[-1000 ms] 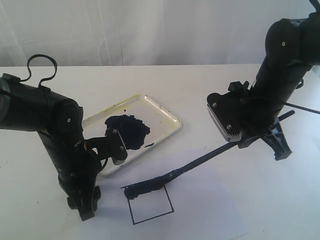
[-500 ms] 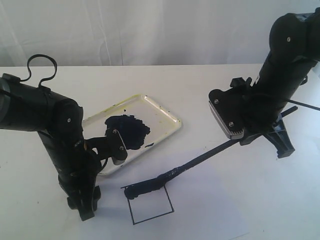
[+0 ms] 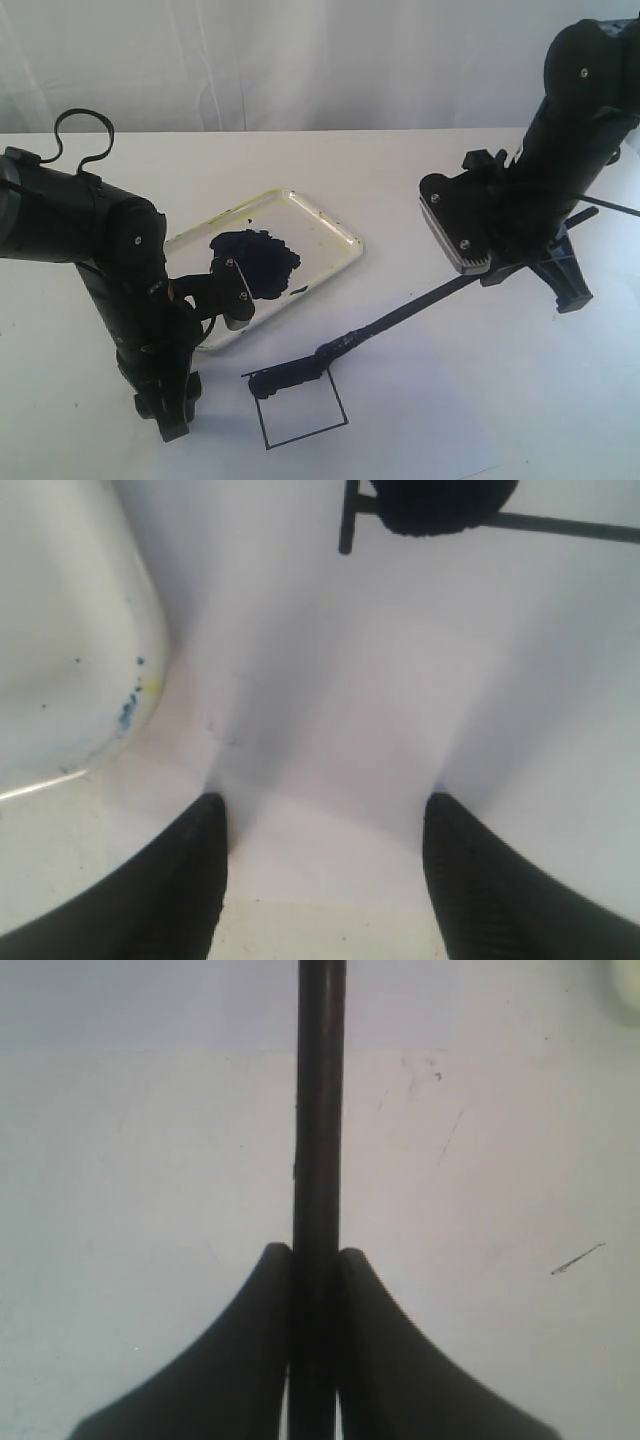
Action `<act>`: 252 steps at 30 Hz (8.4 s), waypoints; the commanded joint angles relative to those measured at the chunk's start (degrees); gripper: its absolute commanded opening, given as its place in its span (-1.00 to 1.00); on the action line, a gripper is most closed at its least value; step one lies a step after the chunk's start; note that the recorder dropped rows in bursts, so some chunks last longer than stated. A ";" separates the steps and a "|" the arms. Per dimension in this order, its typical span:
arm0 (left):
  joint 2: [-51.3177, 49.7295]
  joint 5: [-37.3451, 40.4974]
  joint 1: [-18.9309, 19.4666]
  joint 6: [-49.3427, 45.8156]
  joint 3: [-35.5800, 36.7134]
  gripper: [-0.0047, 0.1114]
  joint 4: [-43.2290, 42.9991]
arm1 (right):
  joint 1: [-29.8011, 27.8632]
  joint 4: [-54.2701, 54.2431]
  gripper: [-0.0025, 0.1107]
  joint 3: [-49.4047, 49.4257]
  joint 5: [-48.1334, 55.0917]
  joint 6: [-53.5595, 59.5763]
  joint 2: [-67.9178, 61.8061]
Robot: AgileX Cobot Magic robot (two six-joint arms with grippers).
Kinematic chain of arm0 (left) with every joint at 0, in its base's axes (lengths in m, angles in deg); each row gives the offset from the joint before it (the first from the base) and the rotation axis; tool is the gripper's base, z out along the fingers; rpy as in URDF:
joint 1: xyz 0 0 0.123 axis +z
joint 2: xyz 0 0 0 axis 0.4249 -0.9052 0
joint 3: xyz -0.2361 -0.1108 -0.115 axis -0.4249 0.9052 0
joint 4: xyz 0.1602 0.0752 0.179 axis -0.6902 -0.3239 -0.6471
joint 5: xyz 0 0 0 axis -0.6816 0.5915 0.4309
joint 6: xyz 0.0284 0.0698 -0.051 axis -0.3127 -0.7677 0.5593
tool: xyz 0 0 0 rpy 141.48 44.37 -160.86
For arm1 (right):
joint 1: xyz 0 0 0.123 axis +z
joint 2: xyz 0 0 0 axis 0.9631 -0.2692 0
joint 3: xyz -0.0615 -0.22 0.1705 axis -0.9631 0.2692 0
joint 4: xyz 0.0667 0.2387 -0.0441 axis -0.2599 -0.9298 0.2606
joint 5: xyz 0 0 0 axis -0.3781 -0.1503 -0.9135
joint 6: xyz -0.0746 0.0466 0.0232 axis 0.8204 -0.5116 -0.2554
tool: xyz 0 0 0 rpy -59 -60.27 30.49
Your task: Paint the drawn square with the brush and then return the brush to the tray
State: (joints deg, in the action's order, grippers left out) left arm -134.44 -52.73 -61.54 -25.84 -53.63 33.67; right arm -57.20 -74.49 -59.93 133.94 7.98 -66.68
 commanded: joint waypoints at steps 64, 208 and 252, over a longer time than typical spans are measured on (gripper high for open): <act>-0.56 -0.02 -0.31 0.05 0.75 0.14 0.75 | 1.75 -11.84 -0.96 6.93 -2.58 7.80 -2.76; -0.56 0.22 -0.31 0.05 0.75 0.14 0.75 | 1.65 4.46 -0.96 8.92 2.87 -6.01 6.95; -0.56 0.22 -0.31 0.05 0.75 0.14 0.75 | 1.65 2.96 -0.96 9.45 1.79 -4.79 6.95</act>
State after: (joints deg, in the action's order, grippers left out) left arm -134.44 -52.73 -61.54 -25.84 -53.63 33.67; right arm -55.52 -71.11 -50.79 136.29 2.53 -60.22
